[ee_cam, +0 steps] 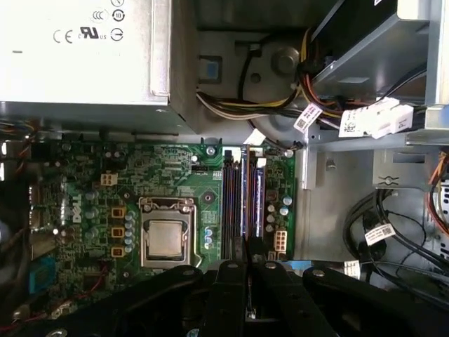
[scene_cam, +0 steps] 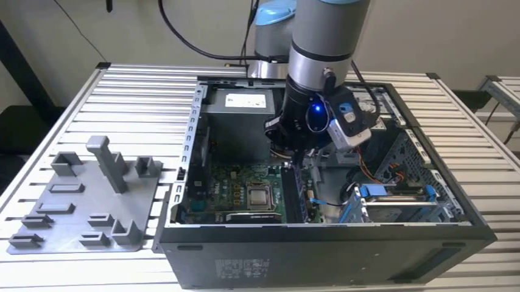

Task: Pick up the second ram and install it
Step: 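Insert the second ram into the second slot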

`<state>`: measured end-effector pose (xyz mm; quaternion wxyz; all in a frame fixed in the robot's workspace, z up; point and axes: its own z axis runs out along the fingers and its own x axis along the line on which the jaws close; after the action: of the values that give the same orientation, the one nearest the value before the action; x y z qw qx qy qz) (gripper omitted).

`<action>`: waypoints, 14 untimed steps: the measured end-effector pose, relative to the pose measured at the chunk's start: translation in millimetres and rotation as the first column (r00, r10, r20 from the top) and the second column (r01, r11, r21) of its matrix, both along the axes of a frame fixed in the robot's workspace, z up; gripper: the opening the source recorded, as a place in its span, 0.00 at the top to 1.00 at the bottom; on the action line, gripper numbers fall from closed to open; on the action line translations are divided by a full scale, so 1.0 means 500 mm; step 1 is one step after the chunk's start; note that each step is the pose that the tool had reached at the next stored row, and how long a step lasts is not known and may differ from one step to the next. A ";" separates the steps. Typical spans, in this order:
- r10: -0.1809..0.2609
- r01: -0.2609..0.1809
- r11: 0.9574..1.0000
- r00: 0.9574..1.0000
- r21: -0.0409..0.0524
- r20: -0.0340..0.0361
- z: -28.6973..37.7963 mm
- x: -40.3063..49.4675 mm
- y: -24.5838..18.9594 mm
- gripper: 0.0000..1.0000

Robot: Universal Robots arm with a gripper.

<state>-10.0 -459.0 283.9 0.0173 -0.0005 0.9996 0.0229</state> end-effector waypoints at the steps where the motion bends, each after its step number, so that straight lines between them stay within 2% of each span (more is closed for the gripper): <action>1: 0.000 0.000 1.000 1.000 0.000 0.000 -0.002 0.000 -0.0001 0.87; 11: 0.000 0.000 1.000 1.000 0.000 0.000 -0.025 0.002 0.0000 0.87; 14: 0.000 0.000 1.000 1.000 0.000 0.000 -0.027 0.002 -0.0001 0.87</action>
<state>-9.2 -459.0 270.2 0.0172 -0.0006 0.9996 0.0227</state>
